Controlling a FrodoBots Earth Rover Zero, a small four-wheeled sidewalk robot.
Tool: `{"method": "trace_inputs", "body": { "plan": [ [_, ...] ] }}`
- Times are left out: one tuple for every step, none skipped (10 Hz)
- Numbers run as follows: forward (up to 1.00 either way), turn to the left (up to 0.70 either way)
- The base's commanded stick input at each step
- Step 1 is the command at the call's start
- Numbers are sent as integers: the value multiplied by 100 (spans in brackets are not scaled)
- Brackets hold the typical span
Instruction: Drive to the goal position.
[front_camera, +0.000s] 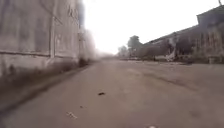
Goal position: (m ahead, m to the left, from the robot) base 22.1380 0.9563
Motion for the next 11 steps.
{"method": "trace_inputs", "body": {
  "plan": [
    [50,0],
    [50,0],
    [50,0],
    [50,0],
    [50,0],
    [50,0],
    [50,0],
    [50,0],
    [50,0],
    [50,0],
    [50,0]
  ]
}}
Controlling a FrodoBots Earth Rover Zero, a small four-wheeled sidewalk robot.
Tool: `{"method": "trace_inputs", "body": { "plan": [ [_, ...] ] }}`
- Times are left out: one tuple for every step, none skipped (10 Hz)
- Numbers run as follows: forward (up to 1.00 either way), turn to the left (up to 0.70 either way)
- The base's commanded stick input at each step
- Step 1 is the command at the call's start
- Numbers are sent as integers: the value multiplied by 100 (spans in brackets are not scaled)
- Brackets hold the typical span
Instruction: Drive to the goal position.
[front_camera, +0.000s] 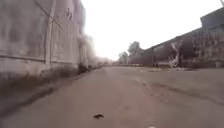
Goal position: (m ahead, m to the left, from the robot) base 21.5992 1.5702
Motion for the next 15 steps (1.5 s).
{"method": "trace_inputs", "body": {
  "plan": [
    [50,0],
    [50,0],
    [50,0],
    [50,0],
    [50,0],
    [50,0],
    [50,0],
    [50,0],
    [50,0],
    [50,0],
    [50,0],
    [50,30],
    [50,34],
    [50,9],
    [50,0]
  ]
}}
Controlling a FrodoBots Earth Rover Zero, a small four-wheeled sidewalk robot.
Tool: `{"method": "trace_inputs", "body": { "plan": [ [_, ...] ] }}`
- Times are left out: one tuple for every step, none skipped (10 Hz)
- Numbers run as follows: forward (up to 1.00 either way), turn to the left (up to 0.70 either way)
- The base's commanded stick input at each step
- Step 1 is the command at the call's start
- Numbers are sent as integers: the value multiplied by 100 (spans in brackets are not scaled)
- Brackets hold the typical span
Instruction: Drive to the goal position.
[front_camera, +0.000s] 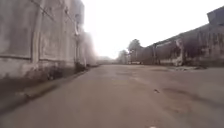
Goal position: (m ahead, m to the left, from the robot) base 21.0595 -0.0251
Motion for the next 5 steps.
{"method": "trace_inputs", "body": {
  "plan": [
    [50,0],
    [50,0],
    [50,0],
    [50,0],
    [50,0]
  ]
}}
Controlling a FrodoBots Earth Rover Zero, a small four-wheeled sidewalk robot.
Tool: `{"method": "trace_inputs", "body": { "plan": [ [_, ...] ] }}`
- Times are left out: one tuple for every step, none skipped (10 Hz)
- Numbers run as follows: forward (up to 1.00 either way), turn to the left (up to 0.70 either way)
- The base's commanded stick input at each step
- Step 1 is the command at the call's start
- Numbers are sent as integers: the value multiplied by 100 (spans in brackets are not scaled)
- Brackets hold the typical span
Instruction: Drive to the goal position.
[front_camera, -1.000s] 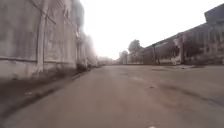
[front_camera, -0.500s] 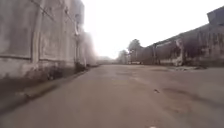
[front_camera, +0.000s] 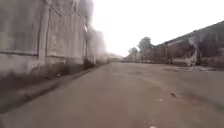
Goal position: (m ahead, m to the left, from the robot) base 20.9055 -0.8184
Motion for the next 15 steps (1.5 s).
{"method": "trace_inputs", "body": {
  "plan": [
    [50,0],
    [50,0],
    [50,0],
    [50,0],
    [50,0],
    [50,0],
    [50,0],
    [50,0],
    [50,0],
    [50,0],
    [50,0],
    [50,0],
    [50,0],
    [50,-46],
    [50,-50]
  ]
}}
